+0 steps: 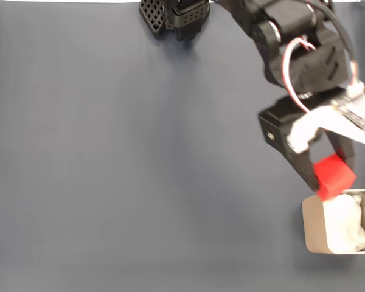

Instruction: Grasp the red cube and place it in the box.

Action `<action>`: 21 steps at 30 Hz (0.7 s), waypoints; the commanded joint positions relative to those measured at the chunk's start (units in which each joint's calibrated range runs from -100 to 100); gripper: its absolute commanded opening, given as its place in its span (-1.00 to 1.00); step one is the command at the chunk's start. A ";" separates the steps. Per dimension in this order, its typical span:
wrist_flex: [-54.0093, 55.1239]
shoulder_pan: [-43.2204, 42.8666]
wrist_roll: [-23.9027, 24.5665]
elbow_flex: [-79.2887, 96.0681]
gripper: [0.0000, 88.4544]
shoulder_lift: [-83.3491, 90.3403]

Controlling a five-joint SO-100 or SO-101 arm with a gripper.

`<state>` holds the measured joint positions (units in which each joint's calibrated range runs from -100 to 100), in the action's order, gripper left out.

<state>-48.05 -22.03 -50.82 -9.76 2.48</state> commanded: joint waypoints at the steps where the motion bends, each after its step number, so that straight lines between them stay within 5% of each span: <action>1: 1.66 -1.19 -0.98 -8.03 -1.00 -2.82; 21: 1.74 -3.68 -1.42 -27.74 -1.00 -22.41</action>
<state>-47.81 -25.07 -51.89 -33.09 -20.10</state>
